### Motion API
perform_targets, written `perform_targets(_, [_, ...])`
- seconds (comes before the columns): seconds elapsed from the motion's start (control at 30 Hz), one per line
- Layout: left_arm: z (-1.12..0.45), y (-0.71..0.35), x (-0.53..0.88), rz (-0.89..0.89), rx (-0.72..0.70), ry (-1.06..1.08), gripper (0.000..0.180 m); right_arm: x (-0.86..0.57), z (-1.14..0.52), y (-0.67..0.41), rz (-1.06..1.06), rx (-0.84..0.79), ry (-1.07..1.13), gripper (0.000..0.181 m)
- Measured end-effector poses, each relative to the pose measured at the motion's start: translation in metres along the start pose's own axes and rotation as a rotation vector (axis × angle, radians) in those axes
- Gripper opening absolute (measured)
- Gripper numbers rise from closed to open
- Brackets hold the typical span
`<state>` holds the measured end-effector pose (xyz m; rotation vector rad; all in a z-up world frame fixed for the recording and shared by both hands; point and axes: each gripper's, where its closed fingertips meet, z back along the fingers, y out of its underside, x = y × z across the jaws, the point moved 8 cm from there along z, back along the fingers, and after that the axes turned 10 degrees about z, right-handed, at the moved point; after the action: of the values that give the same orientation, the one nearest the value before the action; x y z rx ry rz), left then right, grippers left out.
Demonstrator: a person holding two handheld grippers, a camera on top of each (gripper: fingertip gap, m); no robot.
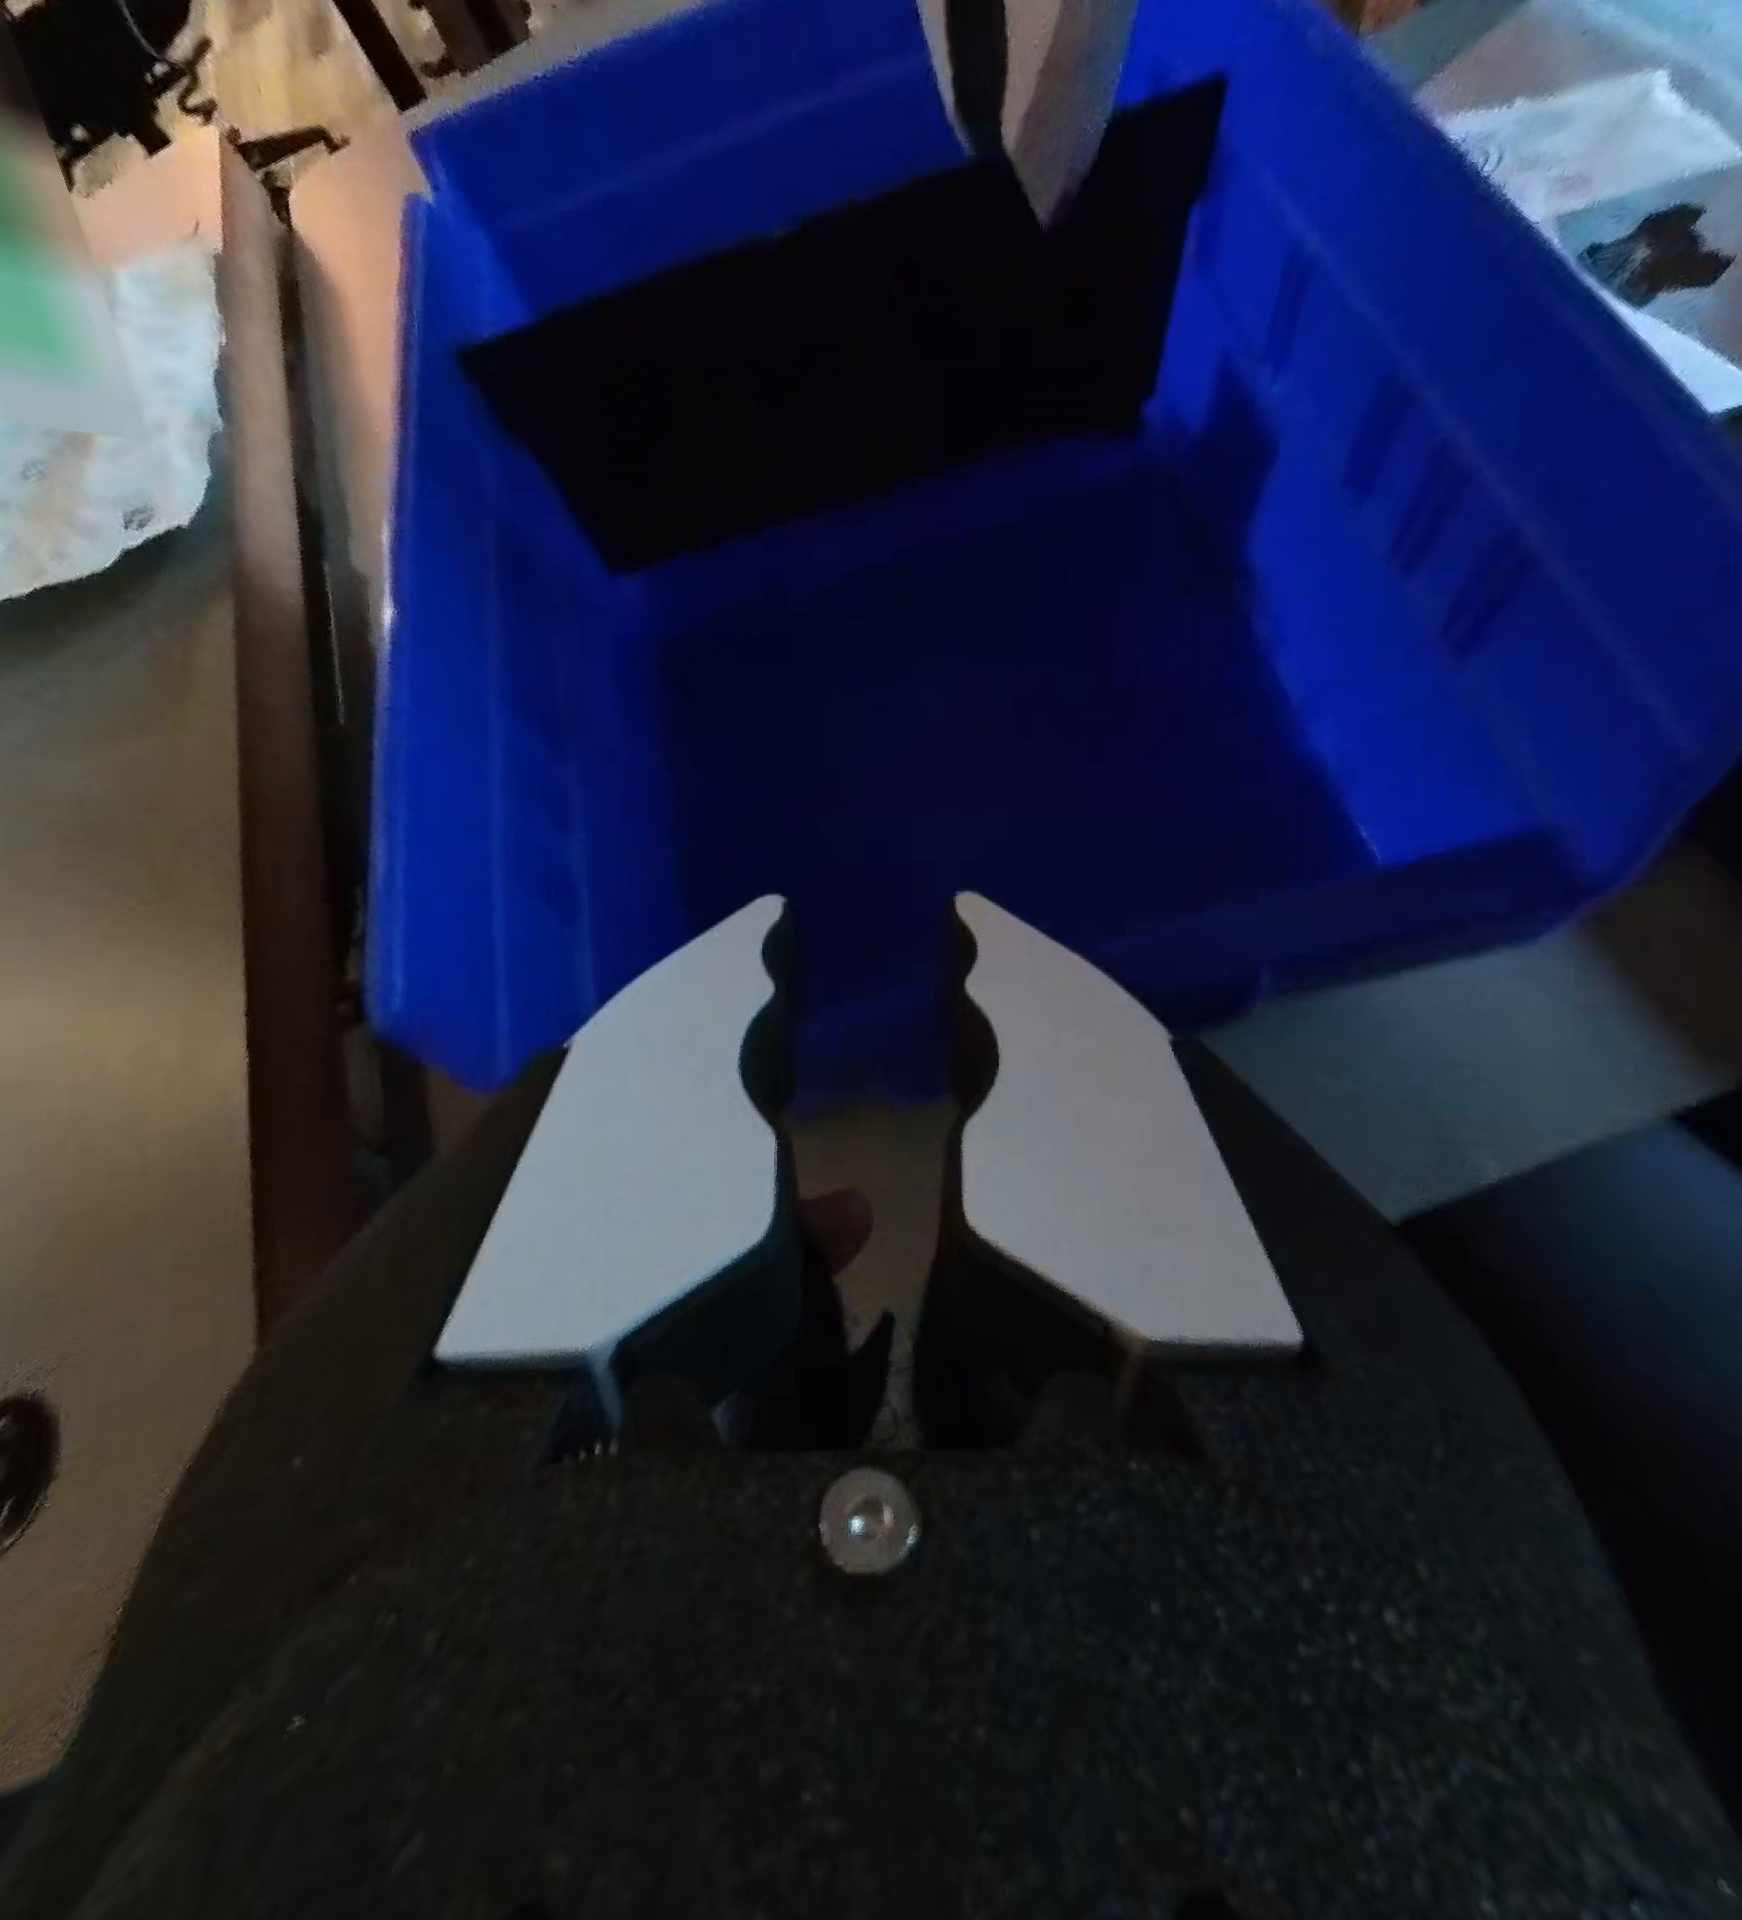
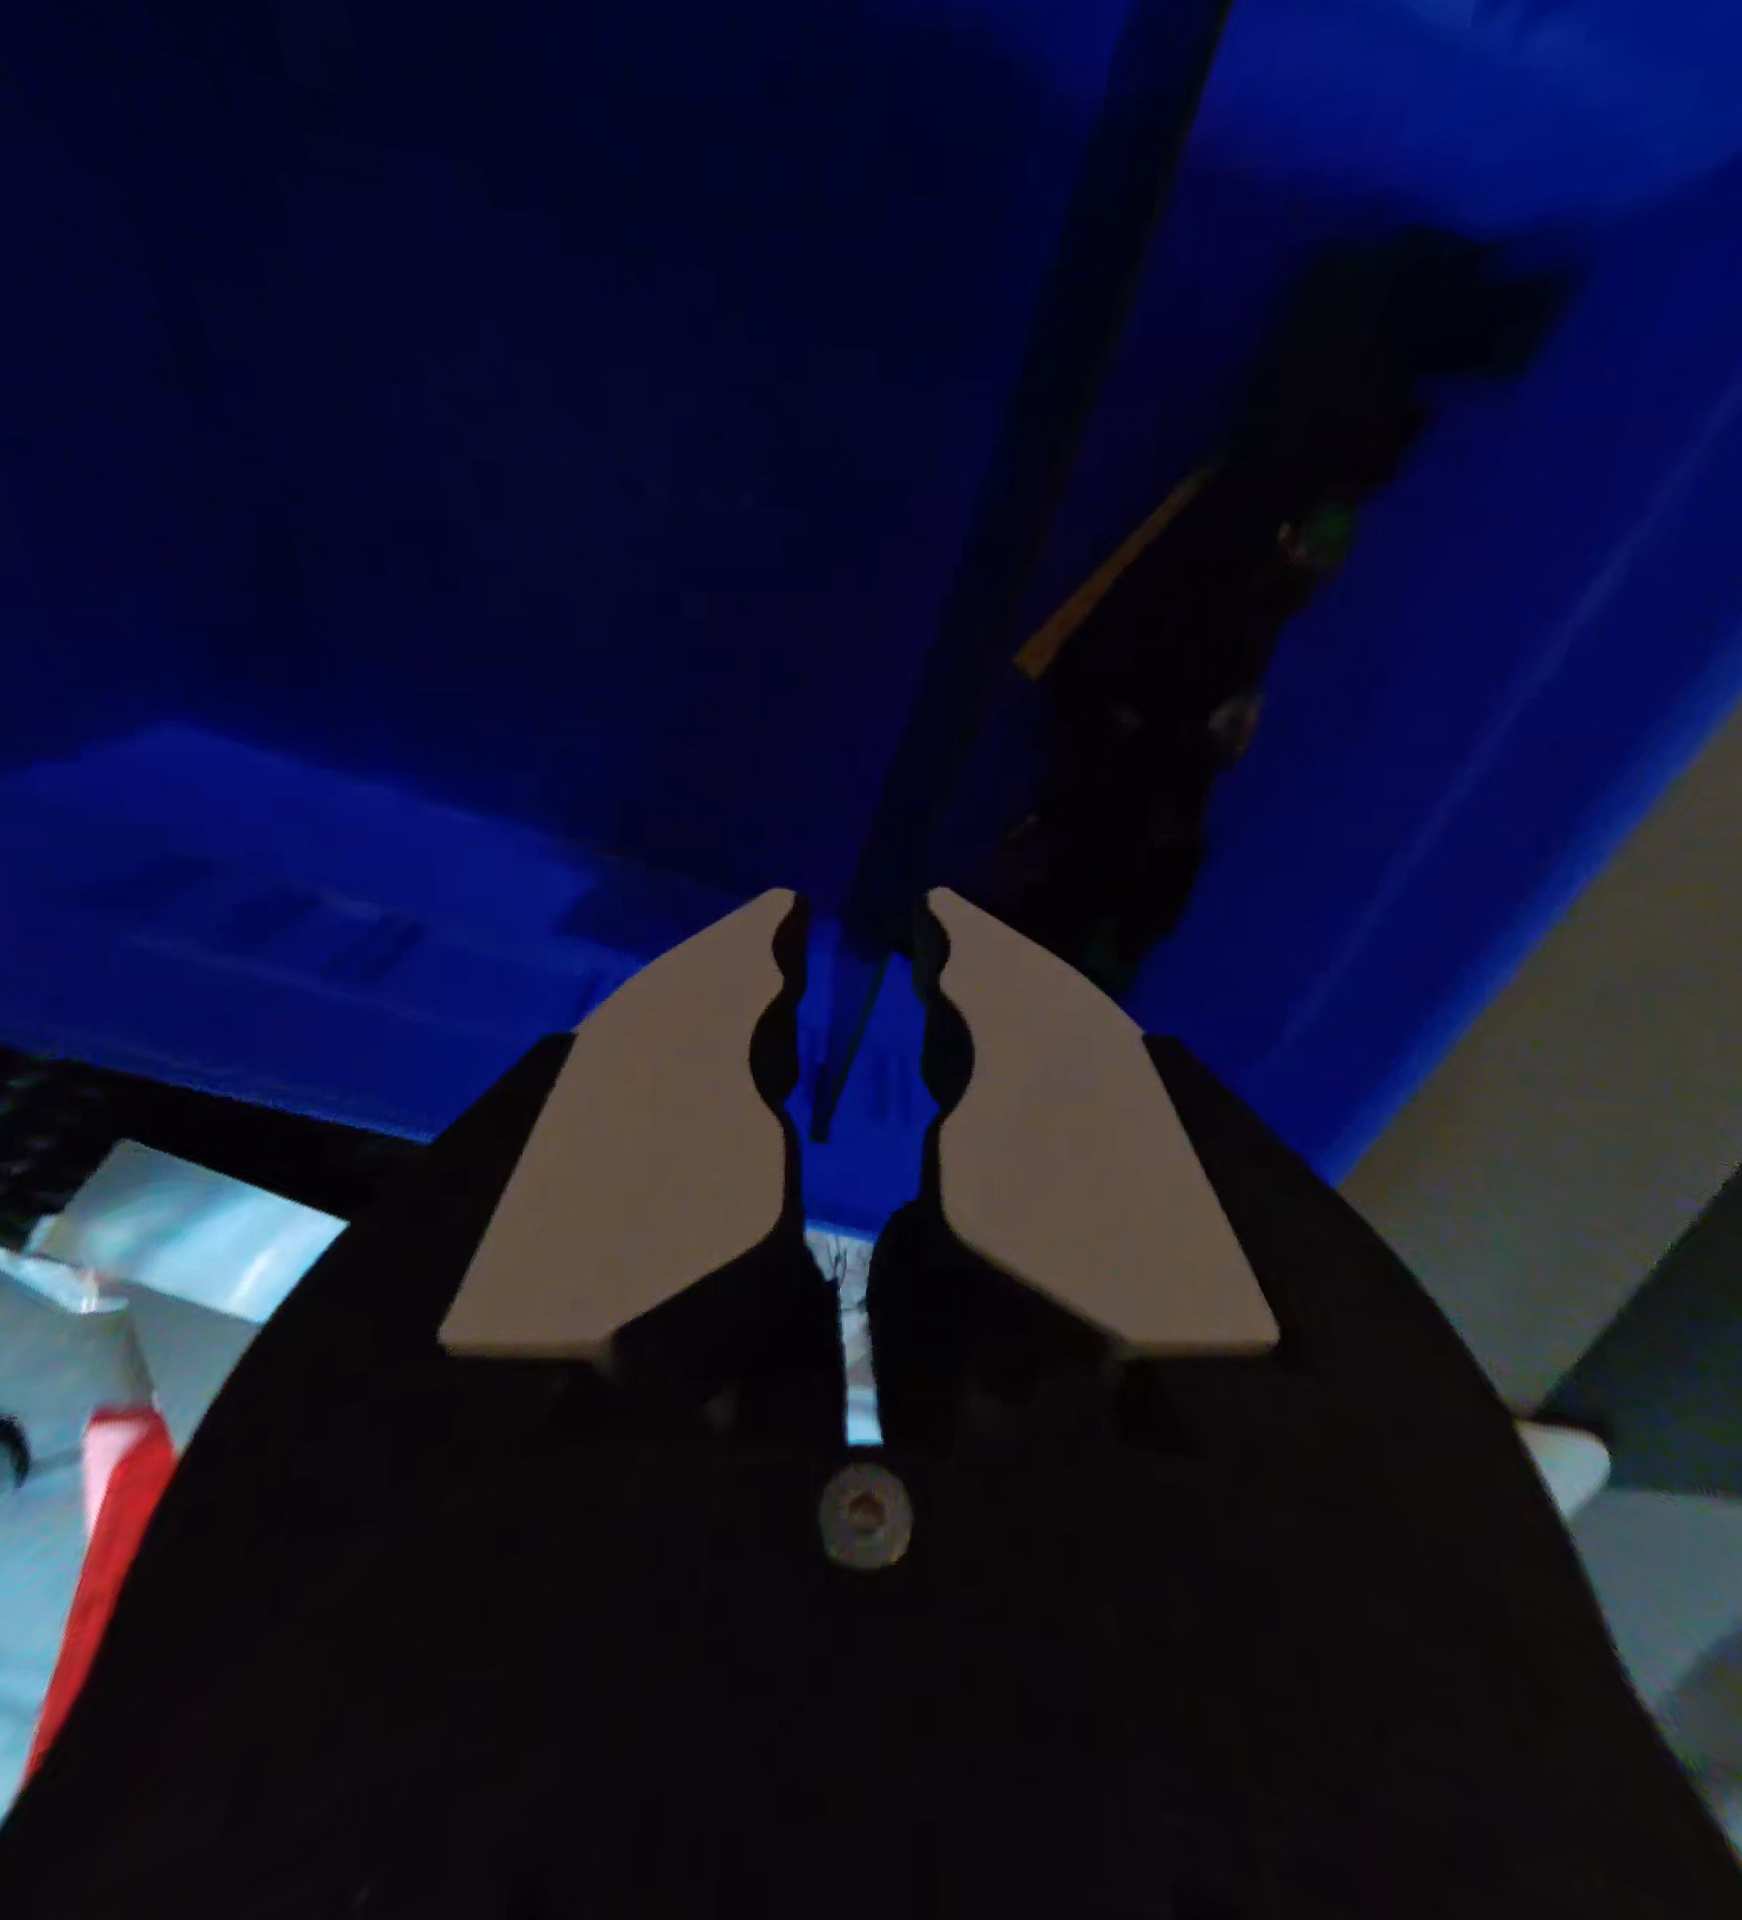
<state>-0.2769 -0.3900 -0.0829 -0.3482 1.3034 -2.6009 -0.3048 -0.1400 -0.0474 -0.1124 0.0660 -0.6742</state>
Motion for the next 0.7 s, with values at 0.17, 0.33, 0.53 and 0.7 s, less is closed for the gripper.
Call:
perform_targets(0.17, [-0.011,0.005,0.001,-0.005,0.037,0.014,0.019,-0.004,-0.008,0.005,-0.006,0.078,0.003,0.004])
perform_targets(0.33, [-0.021,0.011,-0.002,-0.016,0.084,0.024,0.014,-0.003,-0.009,0.003,0.008,0.131,-0.002,0.004])
perform_targets(0.53, [-0.026,0.012,-0.004,0.005,0.075,0.066,0.01,-0.002,-0.011,0.004,0.015,0.133,0.011,0.002])
perform_targets(0.7, [-0.028,0.012,-0.005,0.0,0.068,0.077,0.01,-0.002,-0.009,0.002,0.043,0.142,0.026,0.003])
